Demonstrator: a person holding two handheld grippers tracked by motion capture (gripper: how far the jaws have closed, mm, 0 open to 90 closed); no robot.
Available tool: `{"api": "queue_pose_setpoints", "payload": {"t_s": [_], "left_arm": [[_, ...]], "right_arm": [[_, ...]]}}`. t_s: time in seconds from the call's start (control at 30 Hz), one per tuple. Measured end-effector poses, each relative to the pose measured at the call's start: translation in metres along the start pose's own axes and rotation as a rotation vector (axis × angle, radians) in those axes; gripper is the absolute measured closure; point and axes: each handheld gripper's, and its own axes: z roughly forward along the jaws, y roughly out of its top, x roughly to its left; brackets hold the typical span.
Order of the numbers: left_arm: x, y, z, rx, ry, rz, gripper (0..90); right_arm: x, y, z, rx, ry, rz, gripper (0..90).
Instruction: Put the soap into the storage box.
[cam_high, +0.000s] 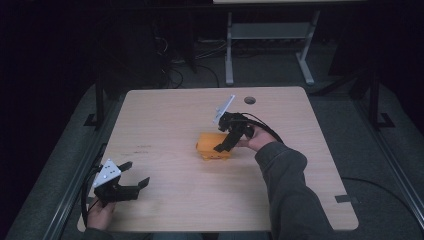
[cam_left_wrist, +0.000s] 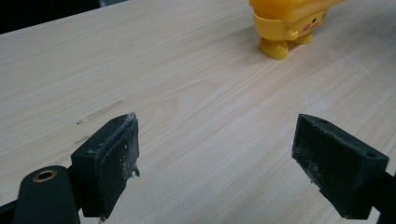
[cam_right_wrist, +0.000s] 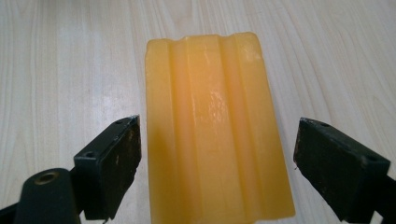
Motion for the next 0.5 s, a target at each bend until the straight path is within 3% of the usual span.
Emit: {"api": "queue_pose_setpoints", "payload": {"t_s": [0.5], "left_arm": [[0.000, 0.000, 0.000, 0.001, 0.000, -0.001, 14.3]], "right_arm": [[0.004, -0.012, -0.014, -0.015, -0.012, 0.026, 14.3]]}}
